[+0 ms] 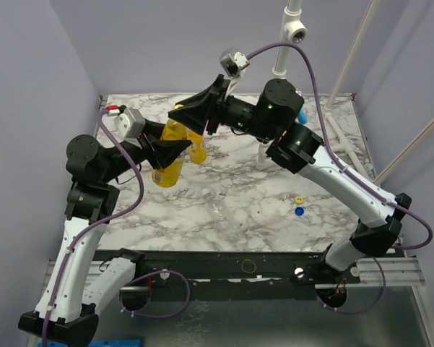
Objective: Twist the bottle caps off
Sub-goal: Unscrew the bottle cap from the plastic bottle.
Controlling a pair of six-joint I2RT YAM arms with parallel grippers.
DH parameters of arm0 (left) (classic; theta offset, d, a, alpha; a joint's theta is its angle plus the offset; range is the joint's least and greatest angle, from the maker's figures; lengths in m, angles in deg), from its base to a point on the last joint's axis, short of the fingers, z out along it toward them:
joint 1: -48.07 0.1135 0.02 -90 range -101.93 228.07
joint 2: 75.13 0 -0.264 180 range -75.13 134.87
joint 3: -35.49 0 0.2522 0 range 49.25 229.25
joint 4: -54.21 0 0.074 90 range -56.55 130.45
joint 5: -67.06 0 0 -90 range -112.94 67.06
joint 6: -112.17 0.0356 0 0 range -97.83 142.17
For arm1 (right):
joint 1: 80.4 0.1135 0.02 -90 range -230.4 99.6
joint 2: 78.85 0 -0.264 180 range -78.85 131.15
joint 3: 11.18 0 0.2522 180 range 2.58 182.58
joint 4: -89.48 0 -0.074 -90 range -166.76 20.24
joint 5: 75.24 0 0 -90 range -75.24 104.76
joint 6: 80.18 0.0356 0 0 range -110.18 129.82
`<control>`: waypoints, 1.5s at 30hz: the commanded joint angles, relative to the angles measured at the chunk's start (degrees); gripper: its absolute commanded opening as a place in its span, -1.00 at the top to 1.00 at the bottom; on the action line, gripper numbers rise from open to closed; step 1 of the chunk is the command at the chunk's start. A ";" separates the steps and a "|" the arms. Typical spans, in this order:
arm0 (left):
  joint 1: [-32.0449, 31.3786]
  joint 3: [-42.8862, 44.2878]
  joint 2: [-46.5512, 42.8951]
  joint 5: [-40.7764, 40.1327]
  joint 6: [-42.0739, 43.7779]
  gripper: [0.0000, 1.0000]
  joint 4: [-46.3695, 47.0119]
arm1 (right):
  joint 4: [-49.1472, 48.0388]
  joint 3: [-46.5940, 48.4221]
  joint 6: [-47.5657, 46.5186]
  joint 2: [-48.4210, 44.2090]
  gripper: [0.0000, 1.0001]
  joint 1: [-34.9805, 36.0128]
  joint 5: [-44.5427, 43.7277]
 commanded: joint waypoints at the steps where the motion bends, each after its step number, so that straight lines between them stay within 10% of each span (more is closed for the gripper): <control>1: -1.60 6.86 4.67 29.55 -21.99 1.00 7.05 | -14.12 -1.16 -2.63 -3.69 0.99 0.92 30.10; 6: -4.71 10.35 6.50 33.73 -28.93 1.00 10.16 | -26.67 -0.12 9.06 -1.86 0.99 -0.09 53.91; 12: -5.83 10.74 7.00 36.38 -30.26 1.00 10.15 | -60.61 5.67 43.99 6.04 0.99 -0.51 71.36; 15: -5.93 10.54 7.08 36.94 -29.81 1.00 9.93 | -56.78 8.22 43.13 7.91 0.99 -1.12 72.00; 18: -5.93 10.47 7.05 36.16 -27.64 1.00 9.03 | -25.60 9.67 18.77 4.55 0.92 -1.98 65.53; 21: -5.93 10.12 6.54 33.78 -24.48 1.00 7.77 | -4.93 10.36 0.28 0.36 -0.18 -1.98 48.08; 25: -5.93 9.77 5.55 25.85 -17.33 1.00 4.44 | 5.34 11.53 -5.82 -2.10 -0.98 -1.98 23.03; 33: -5.93 7.53 3.08 2.51 -2.49 1.00 -0.05 | 17.55 19.08 -1.10 1.75 -0.93 -1.87 -0.61; 45: -5.93 3.86 1.55 -4.97 10.82 1.00 -0.10 | 18.54 24.41 2.51 7.59 -0.20 -1.80 -3.30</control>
